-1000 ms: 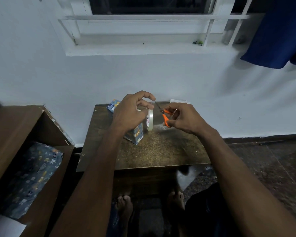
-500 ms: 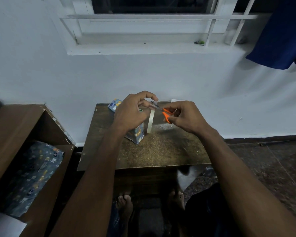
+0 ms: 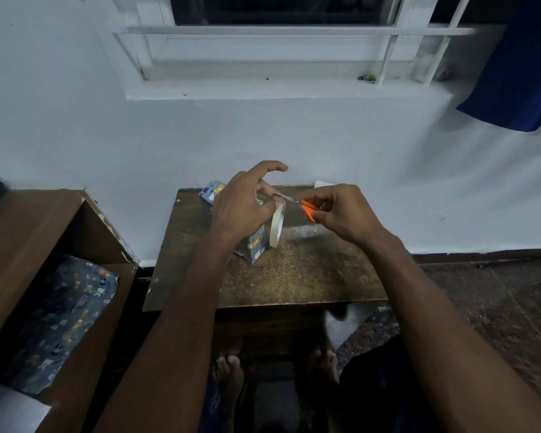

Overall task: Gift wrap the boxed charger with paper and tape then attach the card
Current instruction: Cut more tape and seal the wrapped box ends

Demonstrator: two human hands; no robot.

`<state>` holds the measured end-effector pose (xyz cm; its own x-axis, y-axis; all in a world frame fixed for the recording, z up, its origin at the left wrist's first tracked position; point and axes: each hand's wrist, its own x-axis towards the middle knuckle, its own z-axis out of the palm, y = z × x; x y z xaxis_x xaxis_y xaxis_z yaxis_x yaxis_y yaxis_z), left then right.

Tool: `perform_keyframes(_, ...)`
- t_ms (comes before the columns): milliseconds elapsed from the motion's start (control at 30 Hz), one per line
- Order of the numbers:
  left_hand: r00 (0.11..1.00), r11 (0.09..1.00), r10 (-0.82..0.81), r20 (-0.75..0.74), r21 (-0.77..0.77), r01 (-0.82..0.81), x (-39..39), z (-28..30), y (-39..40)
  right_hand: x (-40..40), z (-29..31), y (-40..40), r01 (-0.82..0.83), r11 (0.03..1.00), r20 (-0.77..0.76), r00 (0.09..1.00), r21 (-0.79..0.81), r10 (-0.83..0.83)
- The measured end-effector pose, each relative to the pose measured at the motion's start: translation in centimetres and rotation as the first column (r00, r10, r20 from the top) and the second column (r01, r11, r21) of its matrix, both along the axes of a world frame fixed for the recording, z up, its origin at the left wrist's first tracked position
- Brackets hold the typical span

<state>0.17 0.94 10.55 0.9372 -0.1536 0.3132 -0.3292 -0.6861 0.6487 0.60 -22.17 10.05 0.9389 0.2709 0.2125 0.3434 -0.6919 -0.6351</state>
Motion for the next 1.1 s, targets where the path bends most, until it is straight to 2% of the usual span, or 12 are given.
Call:
perform_keyframes(167,1.000,1.000,-0.003,-0.009,-0.020,0.003,0.2,-0.2,0.0,1.2,-1.6,-0.4,0.223,0.969,-0.007,0.974,-0.103,-0.225)
perform_keyframes(333,0.999,0.999,-0.012,-0.036,-0.035,0.010,0.2,-0.1,0.1,1.0,-3.4,1.2,0.095,0.898,-0.111,0.981,-0.430,-0.157)
perform_keyframes(400,0.999,0.999,-0.016,-0.048,-0.042,0.014,0.2,-0.1,0.1,1.0,-3.4,2.0,0.098,0.877,-0.103,0.981,-0.470,-0.165)
perform_keyframes(500,0.998,0.998,-0.026,-0.065,-0.055,0.023,0.1,0.0,0.2,0.6,-2.3,2.7,0.191,0.873,-0.023,0.974,-0.448,-0.225)
perform_keyframes(567,0.996,0.997,-0.041,-0.078,-0.070,0.036,0.1,0.1,0.2,0.3,-1.6,2.8,0.206,0.920,0.012,0.977,-0.333,-0.214)
perform_keyframes(633,0.993,0.993,-0.071,-0.089,-0.101,0.062,0.1,0.2,0.2,-0.3,-1.1,3.0,0.089,0.994,-0.032,0.995,-0.063,-0.091)
perform_keyframes(667,0.992,0.990,-0.088,-0.092,-0.119,0.077,0.0,0.2,0.3,-0.6,-0.8,3.1,0.010,0.998,-0.041,0.999,0.055,-0.008)
perform_keyframes(733,0.990,0.982,-0.110,-0.089,-0.161,0.095,-0.1,0.3,0.3,-0.9,-0.7,3.7,-0.101,0.977,-0.022,0.994,0.186,0.107)
perform_keyframes(800,0.992,0.973,-0.101,-0.070,-0.216,0.084,-0.2,0.3,0.3,-1.1,-0.6,4.2,-0.150,0.959,-0.027,0.986,0.241,0.162)
perform_keyframes(900,0.997,0.963,-0.069,-0.018,-0.262,0.062,-0.2,0.1,0.2,-1.3,-0.6,4.6,-0.084,0.942,-0.140,0.981,0.324,0.136)
perform_keyframes(1000,0.999,0.957,-0.053,0.011,-0.283,0.054,-0.2,-0.1,-0.1,-1.4,-0.5,4.8,-0.015,0.940,-0.268,0.957,0.340,0.112)
perform_keyframes(1100,0.999,0.953,-0.048,0.026,-0.298,0.053,-0.2,-0.1,-0.2,-1.5,-0.3,4.8,-0.009,0.947,-0.283,0.953,0.321,0.105)
